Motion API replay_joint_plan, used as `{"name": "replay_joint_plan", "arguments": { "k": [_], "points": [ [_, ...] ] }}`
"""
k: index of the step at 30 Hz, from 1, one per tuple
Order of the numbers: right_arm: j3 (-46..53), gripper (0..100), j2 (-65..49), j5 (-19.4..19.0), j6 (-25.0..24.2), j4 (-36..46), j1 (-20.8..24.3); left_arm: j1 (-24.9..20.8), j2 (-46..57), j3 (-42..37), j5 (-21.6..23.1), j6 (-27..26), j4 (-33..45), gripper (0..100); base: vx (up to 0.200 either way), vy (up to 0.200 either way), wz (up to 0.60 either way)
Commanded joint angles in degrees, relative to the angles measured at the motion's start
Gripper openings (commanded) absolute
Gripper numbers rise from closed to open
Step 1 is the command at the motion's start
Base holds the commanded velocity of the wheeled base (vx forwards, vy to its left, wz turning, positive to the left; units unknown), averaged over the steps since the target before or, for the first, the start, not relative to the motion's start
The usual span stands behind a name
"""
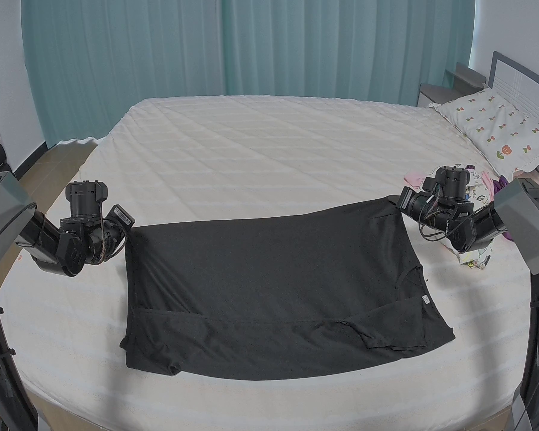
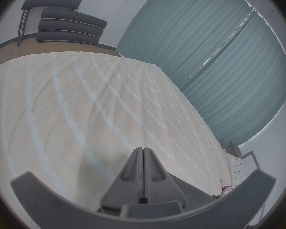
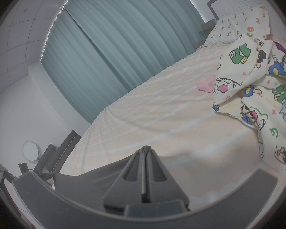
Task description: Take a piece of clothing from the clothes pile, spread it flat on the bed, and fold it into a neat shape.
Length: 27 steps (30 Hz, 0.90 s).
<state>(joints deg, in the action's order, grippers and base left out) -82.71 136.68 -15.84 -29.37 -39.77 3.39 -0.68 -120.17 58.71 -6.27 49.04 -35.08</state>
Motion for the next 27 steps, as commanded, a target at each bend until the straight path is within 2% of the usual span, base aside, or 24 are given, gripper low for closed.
{"name": "replay_joint_plan", "arguments": {
  "k": [1, 11, 18, 27],
  "points": [
    [0.71, 0, -0.63, 0.02, 0.01, -0.31, 0.13, 0.42, 0.91, -0.61, -0.06, 0.0, 0.02, 0, 0.0, 0.0, 0.0],
    [8.27, 0, -6.34, -3.5, 0.01, -0.66, -1.54, 0.24, 1.17, -2.37, 0.03, -1.67, -0.07, 0, 0.0, 0.0, 0.0],
    [17.06, 0, -10.91, -7.02, 0.54, -1.1, -3.04, 0.24, 3.46, -6.94, 0.03, -5.45, -0.51, 0, 0.0, 0.0, 0.0],
    [29.19, 0, -13.28, -9.21, 5.02, -6.2, -4.62, 0.33, 6.53, -13.71, 0.29, -6.33, -0.69, 0, 0.0, 0.0, 0.0]
  ]
}}
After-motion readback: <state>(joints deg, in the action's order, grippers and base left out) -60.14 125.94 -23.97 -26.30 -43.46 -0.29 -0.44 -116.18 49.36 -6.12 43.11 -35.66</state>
